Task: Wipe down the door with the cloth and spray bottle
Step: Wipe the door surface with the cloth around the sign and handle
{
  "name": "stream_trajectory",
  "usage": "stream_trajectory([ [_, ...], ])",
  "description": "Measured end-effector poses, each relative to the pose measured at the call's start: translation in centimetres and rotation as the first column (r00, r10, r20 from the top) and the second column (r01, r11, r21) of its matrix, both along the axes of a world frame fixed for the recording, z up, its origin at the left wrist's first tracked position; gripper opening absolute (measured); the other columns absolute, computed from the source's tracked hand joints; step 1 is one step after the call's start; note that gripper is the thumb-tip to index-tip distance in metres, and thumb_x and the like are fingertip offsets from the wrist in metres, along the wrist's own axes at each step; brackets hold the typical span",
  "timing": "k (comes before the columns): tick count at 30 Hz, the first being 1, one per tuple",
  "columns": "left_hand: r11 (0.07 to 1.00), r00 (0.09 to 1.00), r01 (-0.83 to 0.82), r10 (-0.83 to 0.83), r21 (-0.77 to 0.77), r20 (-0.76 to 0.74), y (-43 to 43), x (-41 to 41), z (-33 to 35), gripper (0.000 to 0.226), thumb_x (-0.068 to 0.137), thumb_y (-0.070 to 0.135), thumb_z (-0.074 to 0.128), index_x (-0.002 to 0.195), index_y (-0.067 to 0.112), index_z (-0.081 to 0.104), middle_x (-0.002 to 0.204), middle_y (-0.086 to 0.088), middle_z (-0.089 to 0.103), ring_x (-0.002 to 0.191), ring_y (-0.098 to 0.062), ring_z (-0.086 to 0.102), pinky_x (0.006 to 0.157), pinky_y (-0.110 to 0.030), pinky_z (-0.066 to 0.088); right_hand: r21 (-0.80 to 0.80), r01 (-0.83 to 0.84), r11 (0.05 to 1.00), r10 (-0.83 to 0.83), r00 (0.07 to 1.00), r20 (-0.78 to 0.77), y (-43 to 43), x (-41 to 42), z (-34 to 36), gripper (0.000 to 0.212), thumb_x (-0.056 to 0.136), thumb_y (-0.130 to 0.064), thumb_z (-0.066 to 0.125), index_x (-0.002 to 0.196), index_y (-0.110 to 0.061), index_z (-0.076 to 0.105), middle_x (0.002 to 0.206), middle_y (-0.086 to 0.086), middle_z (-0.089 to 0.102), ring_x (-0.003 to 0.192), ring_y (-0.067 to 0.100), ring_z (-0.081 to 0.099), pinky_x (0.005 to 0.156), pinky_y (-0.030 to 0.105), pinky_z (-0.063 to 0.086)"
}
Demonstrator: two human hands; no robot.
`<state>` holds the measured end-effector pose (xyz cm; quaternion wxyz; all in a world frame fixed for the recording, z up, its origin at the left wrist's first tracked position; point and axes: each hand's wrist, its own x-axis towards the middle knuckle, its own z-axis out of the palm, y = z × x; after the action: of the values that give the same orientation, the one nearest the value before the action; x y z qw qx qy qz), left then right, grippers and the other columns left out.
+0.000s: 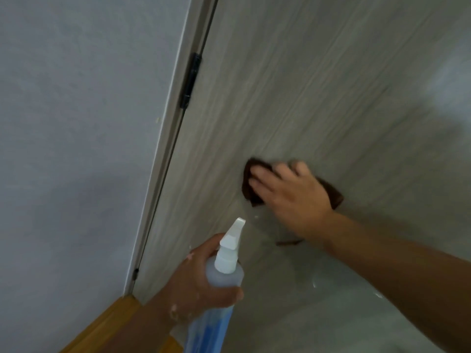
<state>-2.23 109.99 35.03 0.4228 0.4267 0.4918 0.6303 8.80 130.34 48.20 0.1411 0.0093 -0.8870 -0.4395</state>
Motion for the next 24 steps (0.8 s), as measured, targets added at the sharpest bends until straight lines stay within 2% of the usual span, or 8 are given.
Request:
stream_trajectory([
  [4, 1.000, 0.999, 0.027, -0.028, -0.012, -0.029, -0.5, -0.3, -0.4, 0.075, 0.054, 0.027, 0.090, 0.121, 0.030, 0.056, 0.092, -0.020, 0.067, 0.084, -0.040, 0.066, 0.073, -0.058, 0.055, -0.062, 0.015, 0.998, 0.005, 0.950, 0.313, -0.4, 7.5, -6.4, 0.037, 0.096, -0.026, 0.044, 0.110, -0.020, 0.077, 0.128, 0.003, 0.068, 0.099, 0.027, 0.057, 0.084, 0.041, 0.036],
  [7, 0.999, 0.999, 0.040, -0.040, -0.005, -0.028, -1.0, -0.7, 0.0, 0.073, 0.055, 0.022, 0.089, 0.120, 0.029, 0.057, 0.091, -0.019, 0.068, 0.083, -0.039, 0.066, 0.073, -0.056, 0.055, -0.059, 0.003, 0.998, 0.020, 0.925, 0.379, -0.2, 8.4, -5.0, 0.035, 0.094, -0.025, 0.046, 0.108, -0.023, 0.078, 0.125, 0.001, 0.070, 0.094, 0.025, 0.060, 0.083, 0.040, 0.038],
  [9, 0.999, 0.999, 0.035, -0.035, 0.006, -0.014, -1.1, -0.9, 0.5, 0.067, 0.055, 0.017, 0.088, 0.115, 0.027, 0.060, 0.089, -0.019, 0.069, 0.082, -0.040, 0.066, 0.073, -0.053, 0.055, -0.049, -0.013, 0.999, 0.027, 0.955, 0.296, 0.0, 5.9, -2.0, 0.037, 0.094, -0.025, 0.045, 0.111, -0.023, 0.077, 0.127, 0.001, 0.069, 0.094, 0.026, 0.057, 0.081, 0.039, 0.035],
  [13, 0.999, 0.997, 0.036, -0.039, 0.033, 0.069, -0.9, -0.9, 1.1, 0.064, 0.056, 0.012, 0.085, 0.114, 0.023, 0.061, 0.085, -0.020, 0.069, 0.076, -0.037, 0.067, 0.068, -0.040, 0.056, 0.050, 0.003, 0.999, -0.003, 1.000, 0.001, -0.1, -1.2, 4.1, 0.035, 0.102, -0.020, 0.041, 0.117, -0.021, 0.073, 0.132, 0.001, 0.066, 0.097, 0.028, 0.057, 0.079, 0.041, 0.036],
  [17, 0.999, 0.998, 0.037, -0.039, 0.032, 0.055, -0.8, -0.9, 0.8, 0.068, 0.055, 0.017, 0.086, 0.117, 0.011, 0.058, 0.083, -0.022, 0.069, 0.075, -0.037, 0.068, 0.066, -0.035, 0.057, 0.043, 0.037, 0.998, -0.030, 0.990, -0.140, -0.1, -2.0, 1.7, 0.037, 0.101, -0.020, 0.042, 0.124, -0.019, 0.071, 0.137, 0.002, 0.064, 0.104, 0.029, 0.056, 0.082, 0.042, 0.036],
  [20, 0.998, 0.997, 0.046, -0.047, 0.032, 0.057, -1.0, -1.1, 0.3, 0.068, 0.055, 0.015, 0.087, 0.116, 0.012, 0.058, 0.083, -0.022, 0.069, 0.073, -0.036, 0.068, 0.066, -0.036, 0.056, -0.033, 0.017, 0.999, -0.015, 0.997, 0.076, -0.1, 2.4, -5.1, 0.039, 0.098, -0.025, 0.042, 0.117, -0.021, 0.075, 0.135, 0.003, 0.065, 0.104, 0.028, 0.048, 0.083, 0.040, 0.033],
  [22, 0.998, 0.998, 0.052, -0.053, 0.034, 0.038, -1.3, -1.4, 0.3, 0.069, 0.055, 0.014, 0.087, 0.118, 0.012, 0.058, 0.083, -0.022, 0.069, 0.074, -0.038, 0.067, 0.067, -0.037, 0.057, -0.052, 0.043, 0.998, -0.029, 0.969, 0.245, -0.4, 6.2, -8.4, 0.037, 0.097, -0.026, 0.043, 0.111, -0.022, 0.078, 0.134, 0.001, 0.066, 0.104, 0.027, 0.054, 0.085, 0.041, 0.034],
  [24, 0.998, 0.998, 0.058, -0.059, 0.036, 0.030, -1.6, -1.7, 0.6, 0.069, 0.054, 0.014, 0.087, 0.116, 0.011, 0.058, 0.083, -0.022, 0.069, 0.072, -0.033, 0.069, 0.066, -0.034, 0.056, -0.081, 0.068, 0.994, -0.044, 0.961, 0.274, -0.6, 8.5, -8.4, 0.036, 0.097, -0.026, 0.044, 0.109, -0.024, 0.078, 0.132, -0.001, 0.067, 0.102, 0.026, 0.059, 0.085, 0.040, 0.036],
])
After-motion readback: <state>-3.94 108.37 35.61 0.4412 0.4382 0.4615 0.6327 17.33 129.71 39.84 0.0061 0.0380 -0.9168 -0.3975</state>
